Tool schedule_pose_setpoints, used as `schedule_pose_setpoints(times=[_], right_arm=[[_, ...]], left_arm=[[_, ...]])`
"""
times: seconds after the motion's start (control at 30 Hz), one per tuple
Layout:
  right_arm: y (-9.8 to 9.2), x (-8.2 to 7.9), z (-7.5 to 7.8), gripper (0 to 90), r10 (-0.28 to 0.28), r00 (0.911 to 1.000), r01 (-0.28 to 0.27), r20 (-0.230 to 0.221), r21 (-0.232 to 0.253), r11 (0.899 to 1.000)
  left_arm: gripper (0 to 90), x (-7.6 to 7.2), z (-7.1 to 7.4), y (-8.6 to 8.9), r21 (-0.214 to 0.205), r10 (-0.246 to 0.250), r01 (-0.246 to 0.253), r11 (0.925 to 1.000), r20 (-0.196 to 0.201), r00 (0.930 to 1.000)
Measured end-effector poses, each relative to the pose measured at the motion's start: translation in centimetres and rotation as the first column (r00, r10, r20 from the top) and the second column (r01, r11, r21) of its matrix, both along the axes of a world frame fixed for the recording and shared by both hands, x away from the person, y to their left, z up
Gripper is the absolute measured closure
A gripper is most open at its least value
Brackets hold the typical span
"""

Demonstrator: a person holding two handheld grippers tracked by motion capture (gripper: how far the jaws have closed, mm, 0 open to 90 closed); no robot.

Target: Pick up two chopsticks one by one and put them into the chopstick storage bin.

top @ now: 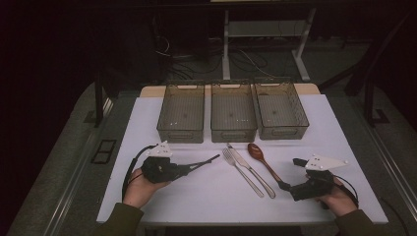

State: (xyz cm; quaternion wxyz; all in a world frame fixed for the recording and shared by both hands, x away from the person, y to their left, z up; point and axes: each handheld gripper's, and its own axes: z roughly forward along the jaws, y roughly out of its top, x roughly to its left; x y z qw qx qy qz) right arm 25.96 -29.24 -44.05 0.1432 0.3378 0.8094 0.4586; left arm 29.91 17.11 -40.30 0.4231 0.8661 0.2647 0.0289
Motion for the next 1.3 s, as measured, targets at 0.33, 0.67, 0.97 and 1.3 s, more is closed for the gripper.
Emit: schedule_pose_setpoints(times=[0.33, 0.67, 0.97, 1.3], right_arm=[[0.0, 0.0, 0.0, 0.3, -0.006, 1.0, 0.006, -0.004, 0.005, 1.0], [-0.1, 0.1, 0.0, 0.3, -0.014, 0.9999, 0.014, -0.004, 0.009, 1.0], [-0.1, 0.1, 0.1, 0.3, -0.017, 0.9998, 0.017, -0.004, 0.015, 1.0], [-0.2, 0.1, 0.1, 0.3, -0.025, 0.9997, 0.025, -0.006, 0.025, 0.999]], left_arm=[[85.4, 1.1, 1.9, -0.6, -0.013, 0.027, -0.026, 0.9996, 0.048, 0.9985], [85.5, 3.4, 3.7, -1.0, -0.037, 0.071, -0.068, 0.997, 0.08, 0.9943], [85.5, 7.0, 5.7, -0.8, -0.038, 0.154, -0.152, 0.9876, 0.075, 0.9851], [85.5, 12.0, 6.9, -0.4, -0.03, 0.266, -0.265, 0.9638, 0.067, 0.9615]])
